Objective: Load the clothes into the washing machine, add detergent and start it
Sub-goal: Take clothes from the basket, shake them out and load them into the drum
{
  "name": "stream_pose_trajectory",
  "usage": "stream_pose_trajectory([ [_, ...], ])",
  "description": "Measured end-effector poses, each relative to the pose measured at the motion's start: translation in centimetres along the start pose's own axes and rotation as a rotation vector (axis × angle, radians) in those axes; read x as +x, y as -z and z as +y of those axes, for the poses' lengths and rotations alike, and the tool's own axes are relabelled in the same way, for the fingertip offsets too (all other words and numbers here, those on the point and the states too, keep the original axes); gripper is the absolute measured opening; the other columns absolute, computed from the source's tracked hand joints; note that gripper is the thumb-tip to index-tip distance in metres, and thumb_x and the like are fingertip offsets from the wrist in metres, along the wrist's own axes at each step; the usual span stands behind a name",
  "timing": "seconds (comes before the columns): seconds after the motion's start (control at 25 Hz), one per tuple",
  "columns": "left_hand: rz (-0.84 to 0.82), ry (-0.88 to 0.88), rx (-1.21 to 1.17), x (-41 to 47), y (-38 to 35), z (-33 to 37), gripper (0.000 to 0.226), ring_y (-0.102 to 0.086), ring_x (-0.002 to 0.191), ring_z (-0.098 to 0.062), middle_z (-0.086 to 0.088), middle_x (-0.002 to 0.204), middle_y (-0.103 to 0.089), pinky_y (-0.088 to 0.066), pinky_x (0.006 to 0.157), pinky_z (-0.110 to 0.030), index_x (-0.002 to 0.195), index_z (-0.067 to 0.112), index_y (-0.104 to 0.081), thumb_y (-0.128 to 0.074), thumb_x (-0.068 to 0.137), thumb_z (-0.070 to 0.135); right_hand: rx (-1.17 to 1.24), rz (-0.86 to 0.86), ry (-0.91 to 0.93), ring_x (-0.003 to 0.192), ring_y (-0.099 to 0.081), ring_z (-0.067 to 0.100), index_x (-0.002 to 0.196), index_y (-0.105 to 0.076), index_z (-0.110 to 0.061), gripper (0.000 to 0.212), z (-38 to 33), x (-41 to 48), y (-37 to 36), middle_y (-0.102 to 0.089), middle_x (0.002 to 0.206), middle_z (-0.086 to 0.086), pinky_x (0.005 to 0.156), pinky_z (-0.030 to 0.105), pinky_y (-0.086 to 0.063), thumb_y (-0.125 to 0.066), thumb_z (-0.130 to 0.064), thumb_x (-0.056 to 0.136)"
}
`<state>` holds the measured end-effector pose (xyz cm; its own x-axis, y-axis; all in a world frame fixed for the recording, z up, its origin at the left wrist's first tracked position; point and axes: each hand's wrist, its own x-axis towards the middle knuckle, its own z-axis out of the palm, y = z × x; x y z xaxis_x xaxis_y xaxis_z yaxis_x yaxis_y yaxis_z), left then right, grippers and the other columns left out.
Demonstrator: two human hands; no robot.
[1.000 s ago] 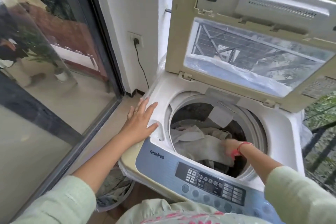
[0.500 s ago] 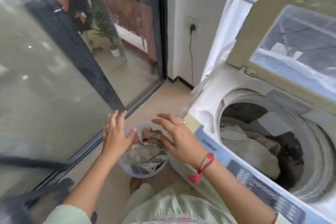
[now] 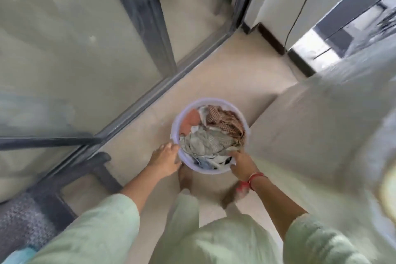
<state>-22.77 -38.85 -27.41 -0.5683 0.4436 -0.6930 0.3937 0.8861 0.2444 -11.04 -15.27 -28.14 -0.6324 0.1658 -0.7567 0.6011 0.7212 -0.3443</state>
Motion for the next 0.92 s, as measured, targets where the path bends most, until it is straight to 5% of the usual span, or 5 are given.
stream_pose_trajectory([
  [0.36, 0.062, -0.189, 0.043, 14.1, -10.3, -0.5, 0.064, -0.019, 0.141, -0.025, -0.008, 0.152, -0.021, -0.02, 0.112, -0.041, 0.146, 0.018, -0.024, -0.053, 0.089, 0.025, -0.406, 0.45, -0.142, 0.134, -0.033, 0.035, 0.149, -0.015, -0.017, 0.067, 5.8, 18.3, -5.3, -0.025, 0.152, 0.016, 0.104, 0.047, -0.031, -0.044, -0.012, 0.089],
  [0.48, 0.092, -0.164, -0.026, 16.9, -10.9, 0.6, 0.067, -0.015, 0.142, -0.026, -0.008, 0.152, -0.019, -0.018, 0.112, -0.043, 0.148, 0.017, -0.018, -0.052, 0.09, 0.025, -0.509, 0.433, -0.162, 0.107, -0.053, 0.037, 0.132, -0.044, -0.012, 0.042, 7.3, 21.0, -3.7, -0.05, 0.127, 0.017, 0.087, 0.043, -0.04, -0.039, -0.007, 0.09],
  [0.6, 0.166, -0.165, -0.101, 18.7, -10.1, 0.9, 0.064, -0.022, 0.138, -0.031, -0.01, 0.148, -0.025, -0.023, 0.109, -0.045, 0.146, 0.014, -0.021, -0.052, 0.091, 0.022, -0.079, 0.681, -0.089, 0.09, -0.053, 0.035, 0.102, -0.062, -0.002, 0.029, 7.1, 19.7, -3.1, -0.05, 0.1, 0.017, 0.079, 0.038, -0.045, -0.045, -0.002, 0.078],
  [0.76, 0.198, -0.117, -0.141, 22.5, -8.8, 0.8, 0.073, -0.015, 0.142, -0.031, -0.01, 0.156, -0.012, -0.028, 0.11, -0.047, 0.148, 0.009, -0.015, -0.057, 0.088, 0.013, 0.561, 0.806, 0.139, 0.058, -0.039, 0.011, 0.072, -0.049, -0.011, 0.016, 5.3, 11.2, -5.6, -0.042, 0.065, 0.0, 0.053, 0.027, -0.031, -0.034, -0.013, 0.077],
  [0.92, 0.038, -0.173, -0.004, 25.7, -9.4, 1.9, 0.077, -0.013, 0.144, -0.032, -0.006, 0.158, -0.004, -0.024, 0.111, -0.05, 0.15, 0.028, -0.008, -0.058, 0.092, 0.031, 0.42, 0.745, 0.035, 0.057, -0.054, 0.021, 0.087, -0.058, -0.016, 0.026, 5.0, 6.8, -9.1, -0.059, 0.064, 0.003, 0.052, 0.032, -0.044, -0.034, -0.02, 0.078],
])
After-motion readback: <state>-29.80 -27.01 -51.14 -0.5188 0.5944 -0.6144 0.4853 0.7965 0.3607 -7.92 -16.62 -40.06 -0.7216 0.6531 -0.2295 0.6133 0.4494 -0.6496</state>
